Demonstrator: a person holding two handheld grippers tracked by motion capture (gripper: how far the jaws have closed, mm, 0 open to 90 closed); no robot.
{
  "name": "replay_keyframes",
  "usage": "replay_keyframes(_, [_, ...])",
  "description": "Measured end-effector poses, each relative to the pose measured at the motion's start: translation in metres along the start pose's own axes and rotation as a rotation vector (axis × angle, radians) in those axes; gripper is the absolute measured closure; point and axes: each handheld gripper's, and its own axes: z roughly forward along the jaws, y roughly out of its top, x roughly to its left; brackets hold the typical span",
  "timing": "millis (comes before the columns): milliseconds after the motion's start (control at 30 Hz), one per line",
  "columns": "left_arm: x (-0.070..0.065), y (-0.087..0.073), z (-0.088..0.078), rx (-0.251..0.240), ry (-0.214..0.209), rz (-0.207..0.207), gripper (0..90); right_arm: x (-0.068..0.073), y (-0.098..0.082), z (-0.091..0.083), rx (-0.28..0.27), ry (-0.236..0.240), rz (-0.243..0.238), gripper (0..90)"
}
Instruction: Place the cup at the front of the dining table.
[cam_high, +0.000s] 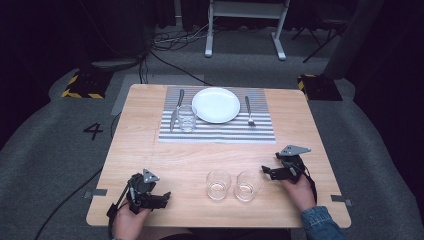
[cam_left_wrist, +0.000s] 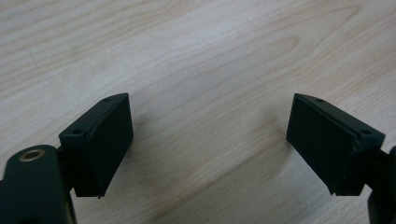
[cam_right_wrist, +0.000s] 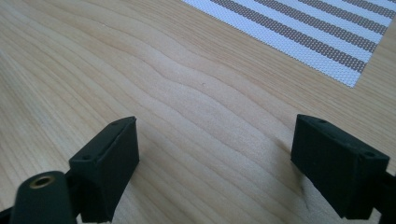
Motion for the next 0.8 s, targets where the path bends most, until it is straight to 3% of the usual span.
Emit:
replay_keyframes(100, [0.000,-0.001,0.000,-0.008,-0.004,-0.003,14.6,0.000,0.000,0.000,0.000,0.000,0.000,15.4])
replay_keyframes(267, [0.001,-0.010,0.005,-0.090,0.003,-0.005,7.5,0.000,0.000,0.000,0.000,0.000,0.000,15.4])
replay_keyframes(300, [0.001,-0.013,0.008,-0.122,-0.009,-0.007,1.6,0.000,0.000,0.000,0.000,0.000,0.000,15.4])
replay_keyframes(800, [0.001,-0.012,0.008,-0.104,-0.007,0.004,0.2,0.000,0.000,0.000,0.000,0.001,-0.001,15.4])
